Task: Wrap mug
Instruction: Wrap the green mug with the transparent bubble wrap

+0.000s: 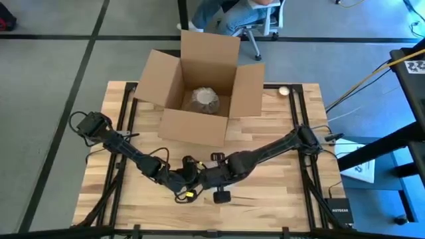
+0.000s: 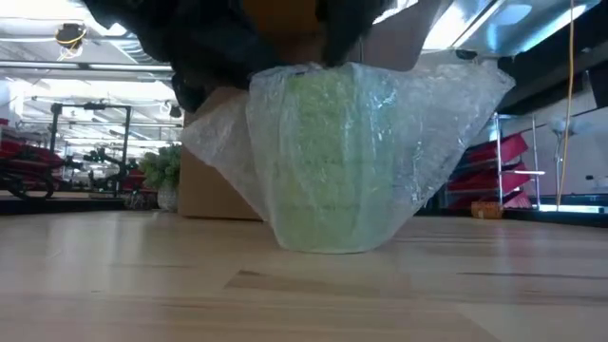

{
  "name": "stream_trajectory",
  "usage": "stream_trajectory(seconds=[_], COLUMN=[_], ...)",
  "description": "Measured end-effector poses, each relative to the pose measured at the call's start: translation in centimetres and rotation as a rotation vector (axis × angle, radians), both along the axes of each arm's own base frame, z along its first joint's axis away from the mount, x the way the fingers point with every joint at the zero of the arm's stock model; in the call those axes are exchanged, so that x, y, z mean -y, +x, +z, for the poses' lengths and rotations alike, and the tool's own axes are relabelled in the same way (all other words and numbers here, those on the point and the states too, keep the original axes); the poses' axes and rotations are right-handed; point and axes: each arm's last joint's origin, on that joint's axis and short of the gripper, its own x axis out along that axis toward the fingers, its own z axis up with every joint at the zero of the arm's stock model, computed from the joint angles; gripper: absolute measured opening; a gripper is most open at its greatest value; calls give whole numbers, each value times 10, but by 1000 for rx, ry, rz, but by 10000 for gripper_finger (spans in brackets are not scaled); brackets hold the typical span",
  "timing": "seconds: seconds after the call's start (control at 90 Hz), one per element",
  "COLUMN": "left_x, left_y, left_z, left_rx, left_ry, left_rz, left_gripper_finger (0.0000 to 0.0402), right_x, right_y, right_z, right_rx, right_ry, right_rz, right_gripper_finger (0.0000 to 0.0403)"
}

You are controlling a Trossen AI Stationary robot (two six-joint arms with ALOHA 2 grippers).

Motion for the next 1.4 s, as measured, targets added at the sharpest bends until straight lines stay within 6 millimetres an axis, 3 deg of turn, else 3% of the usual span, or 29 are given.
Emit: stream_trajectory(seconds=[0.167,0.378,0.667,0.778,1.0,1.4], left_x=[0,0,0,0,0,0], left_y=[0,0,0,0,0,0], left_z=[0,0,0,0,0,0], left_rx=[2,3,2,3,2,2], left_ry=[-1,-2,-2,-3,0,-2], left_rz=[0,4,0,-2,3,-2], left_gripper_finger=[0,0,0,0,0,0], right_x=[-4,13,21,21,22,22], right_y=[7,7,7,7,1,-24], right_z=[-20,-61,-90,-90,-70,-13], right_rx=[49,14,51,52,80,141], right_ry=[11,-32,40,43,72,120], right_rz=[-1,-47,-53,-48,-35,-46], right_gripper_finger=[1,1,0,1,1,1])
